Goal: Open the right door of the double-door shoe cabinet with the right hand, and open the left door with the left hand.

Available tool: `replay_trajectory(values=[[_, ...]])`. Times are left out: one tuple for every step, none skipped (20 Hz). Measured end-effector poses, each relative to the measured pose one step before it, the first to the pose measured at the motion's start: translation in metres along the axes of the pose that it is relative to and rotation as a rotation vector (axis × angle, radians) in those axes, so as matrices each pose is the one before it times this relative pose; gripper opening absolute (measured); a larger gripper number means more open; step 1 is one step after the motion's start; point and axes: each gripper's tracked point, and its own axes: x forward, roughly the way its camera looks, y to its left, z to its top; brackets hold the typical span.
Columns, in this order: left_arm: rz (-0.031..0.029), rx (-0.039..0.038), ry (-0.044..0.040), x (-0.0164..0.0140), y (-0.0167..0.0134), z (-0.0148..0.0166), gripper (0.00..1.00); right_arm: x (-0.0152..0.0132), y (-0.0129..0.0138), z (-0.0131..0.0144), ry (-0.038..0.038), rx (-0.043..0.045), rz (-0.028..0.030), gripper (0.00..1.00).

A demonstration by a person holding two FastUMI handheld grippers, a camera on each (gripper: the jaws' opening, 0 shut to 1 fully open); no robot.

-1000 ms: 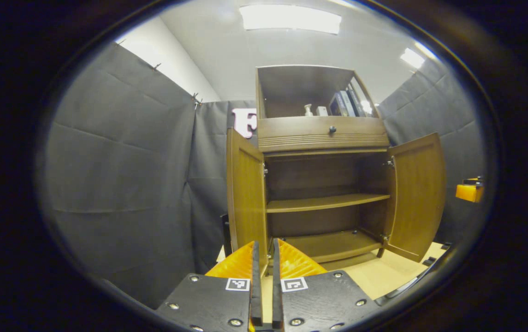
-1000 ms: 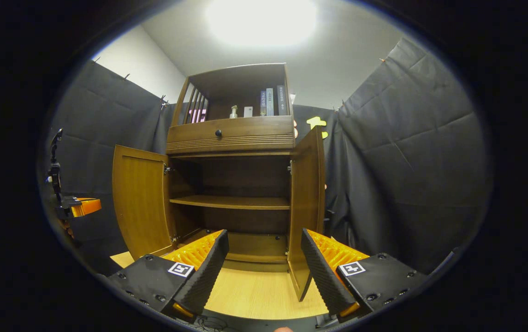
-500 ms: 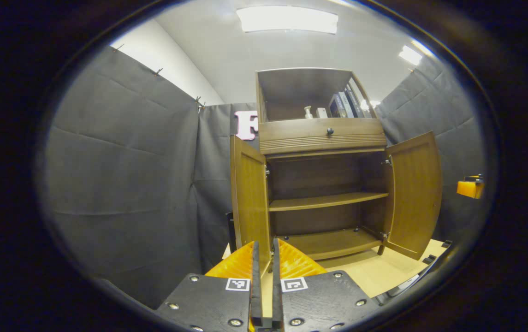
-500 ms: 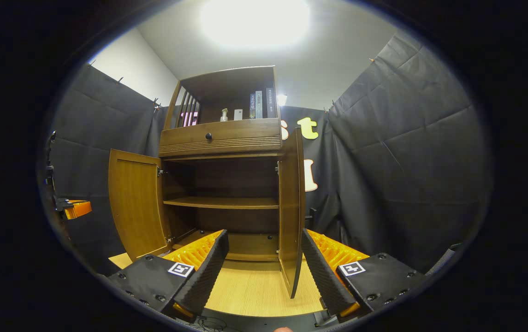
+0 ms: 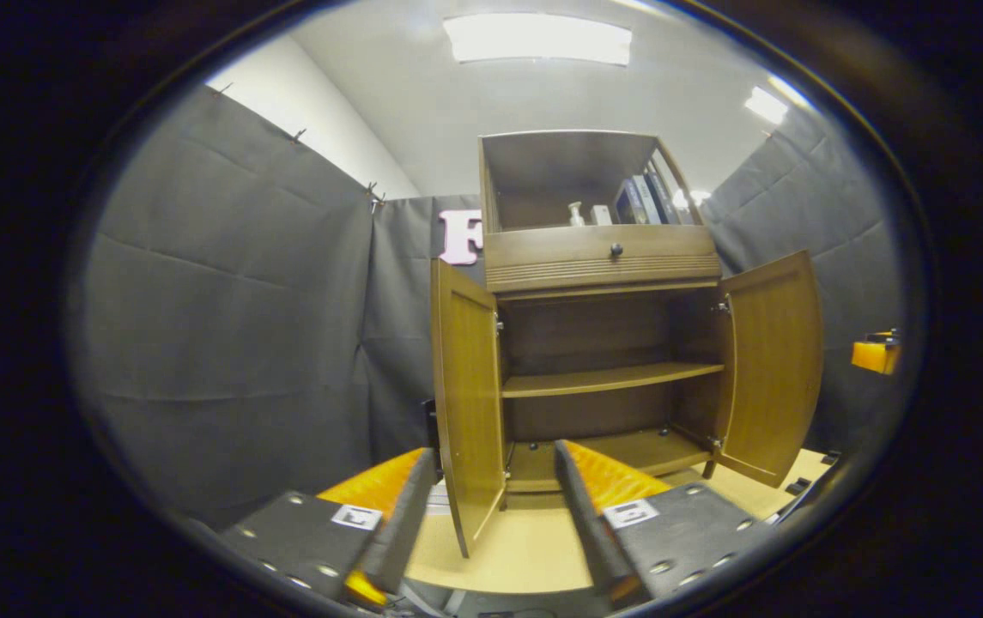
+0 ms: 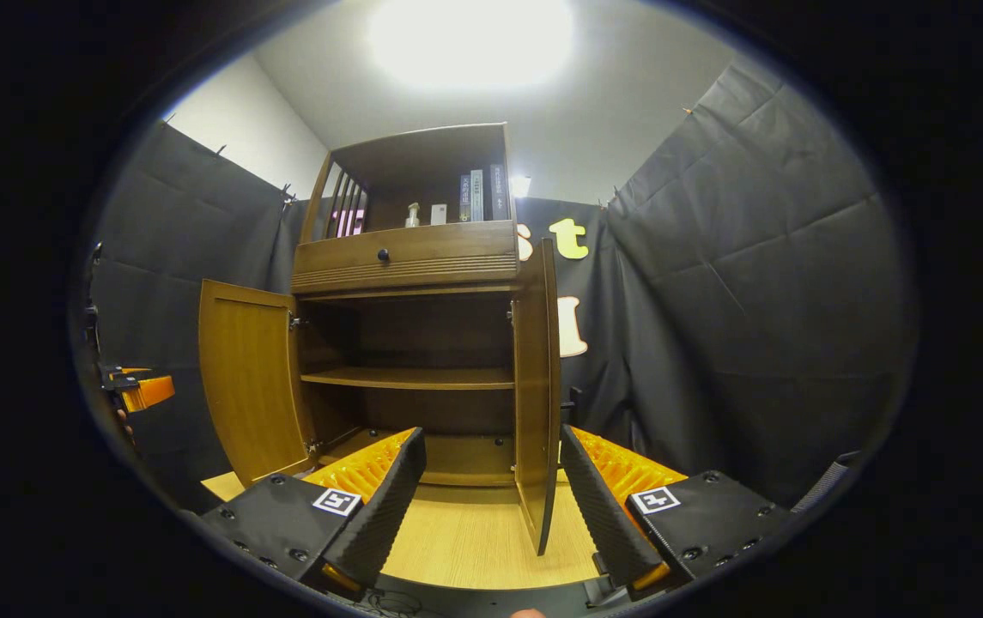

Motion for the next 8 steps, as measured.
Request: replay_trajectory(values=[[0.00765, 0.00294, -0.00735, 0.00216, 0.00211, 0.00136, 0.86, 0.00063, -0.00054, -0.00019, 0.00133, 0.00006, -0.00137, 0.98], [0.00476, 0.00457, -0.0034, -0.00106, 0.00054, -0.0007, 0.99, 0.00043, -0.00077, 0.00014, 0.00041, 0.00098, -0.00252, 0.98], [0.00415, 0.00272, -0.00022, 0.00059, 0.0015, 0.00022, 0.99, 0.00031, -0.00113, 0.0002, -0.00112, 0.00111, -0.00178, 0.98], [0.00102, 0.00041, 0.00137, -0.00006, -0.00028, -0.00087, 0.99, 0.00017, -0.00006, 0.00094, -0.00157, 0.00038, -0.00175, 0.98], [0.00159, -0.00047, -0.00026, -0.00088, -0.00049, -0.00017, 0.99, 0.00007, -0.00075, 0.00029, -0.0018, -0.00059, -0.00232, 0.99], [0.00189, -0.00086, -0.00157, -0.00076, 0.00074, 0.00096, 0.99, -0.00007, -0.00005, 0.00069, -0.00145, -0.00122, -0.00112, 0.98], [0.00068, -0.00032, -0.00066, -0.00084, 0.00029, 0.00147, 0.99, 0.0, -0.00063, 0.00016, -0.0004, -0.00141, -0.00064, 0.98], [0.00064, -0.00069, 0.00144, -0.00101, 0.00043, -0.00043, 0.99, 0.00097, -0.00007, 0.00036, 0.00047, -0.00169, -0.00087, 0.98]])
